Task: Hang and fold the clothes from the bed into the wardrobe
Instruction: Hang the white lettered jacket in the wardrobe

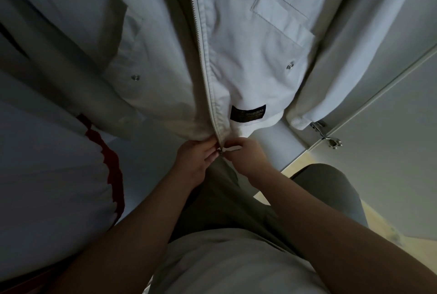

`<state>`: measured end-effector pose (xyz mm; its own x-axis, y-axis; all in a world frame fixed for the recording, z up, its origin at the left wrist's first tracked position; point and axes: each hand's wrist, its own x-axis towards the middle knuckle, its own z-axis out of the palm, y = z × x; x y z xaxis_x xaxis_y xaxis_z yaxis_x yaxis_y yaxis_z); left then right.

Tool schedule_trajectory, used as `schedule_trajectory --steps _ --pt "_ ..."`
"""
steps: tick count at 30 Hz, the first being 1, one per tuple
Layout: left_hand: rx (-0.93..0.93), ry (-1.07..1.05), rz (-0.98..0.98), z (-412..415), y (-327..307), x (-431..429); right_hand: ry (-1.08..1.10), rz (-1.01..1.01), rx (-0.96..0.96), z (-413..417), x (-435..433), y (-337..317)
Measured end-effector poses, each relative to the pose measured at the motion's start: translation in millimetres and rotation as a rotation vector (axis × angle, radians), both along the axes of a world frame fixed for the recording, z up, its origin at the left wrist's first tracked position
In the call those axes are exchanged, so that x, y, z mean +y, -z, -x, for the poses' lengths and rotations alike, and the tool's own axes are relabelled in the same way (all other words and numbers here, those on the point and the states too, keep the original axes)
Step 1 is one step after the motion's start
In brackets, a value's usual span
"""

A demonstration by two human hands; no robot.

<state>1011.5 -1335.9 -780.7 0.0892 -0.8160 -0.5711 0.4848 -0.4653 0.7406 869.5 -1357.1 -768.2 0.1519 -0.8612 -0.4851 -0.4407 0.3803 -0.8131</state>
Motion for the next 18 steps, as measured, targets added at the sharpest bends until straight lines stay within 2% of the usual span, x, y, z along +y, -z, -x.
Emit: schedule_trajectory --steps 4,8,13,18 --pt "0.009 -0.042 -0.057 -6.6 -1.1 2.7 0.011 -0.067 -0.088 -3.1 1.1 -0.6" --pt "-0.032 -0.130 -0.124 -16.0 -0.3 8.2 0.162 -0.151 -0.184 -10.2 1.9 -1.6" --pt "0.078 -0.264 -0.151 -31.3 -4.1 15.8 0.365 -0.302 -0.187 -21.3 1.0 -3.0" --pt "0.199 -0.316 -0.185 -41.1 -6.0 17.9 0.450 -0.324 -0.243 -34.5 2.8 -6.3"
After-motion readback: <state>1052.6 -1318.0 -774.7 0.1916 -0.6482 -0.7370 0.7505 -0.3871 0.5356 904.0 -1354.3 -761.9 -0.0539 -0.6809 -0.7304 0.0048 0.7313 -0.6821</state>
